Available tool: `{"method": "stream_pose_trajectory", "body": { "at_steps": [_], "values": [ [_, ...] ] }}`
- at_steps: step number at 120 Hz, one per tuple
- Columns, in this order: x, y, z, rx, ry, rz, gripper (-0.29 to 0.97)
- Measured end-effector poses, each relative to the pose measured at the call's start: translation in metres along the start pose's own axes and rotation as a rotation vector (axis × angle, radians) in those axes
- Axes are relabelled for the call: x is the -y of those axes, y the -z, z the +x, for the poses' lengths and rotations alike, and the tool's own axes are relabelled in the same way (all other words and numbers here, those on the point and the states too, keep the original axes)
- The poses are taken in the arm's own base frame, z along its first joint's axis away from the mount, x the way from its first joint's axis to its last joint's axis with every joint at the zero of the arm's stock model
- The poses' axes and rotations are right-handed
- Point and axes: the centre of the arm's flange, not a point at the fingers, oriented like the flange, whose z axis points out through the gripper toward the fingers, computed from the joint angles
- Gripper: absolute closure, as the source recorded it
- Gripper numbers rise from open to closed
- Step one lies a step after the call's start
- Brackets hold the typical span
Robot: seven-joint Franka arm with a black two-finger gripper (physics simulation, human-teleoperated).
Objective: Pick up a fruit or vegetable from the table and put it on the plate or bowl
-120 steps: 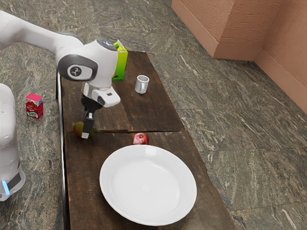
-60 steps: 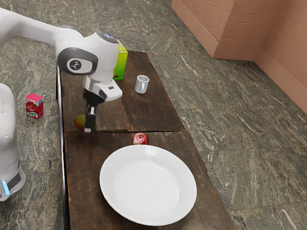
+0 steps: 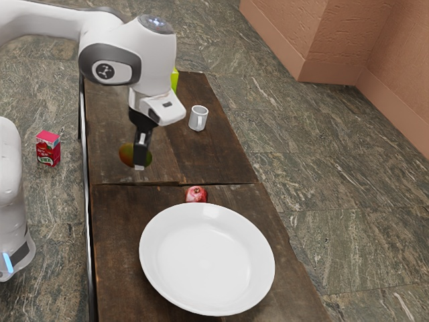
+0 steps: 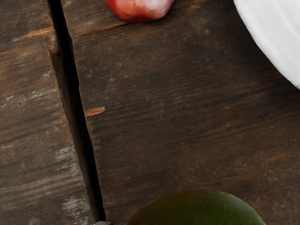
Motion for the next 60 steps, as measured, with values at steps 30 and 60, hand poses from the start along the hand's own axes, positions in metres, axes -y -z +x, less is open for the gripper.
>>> {"method": "stream_pose_trajectory", "body": {
  "at_steps": [30, 60],
  "values": [
    [-0.064, 0.020, 0.010, -0.040, -0.105, 0.073, 0.51],
    [-0.122, 0.028, 0.007, -0.052, -0.164, 0.094, 0.51]
  ]
}}
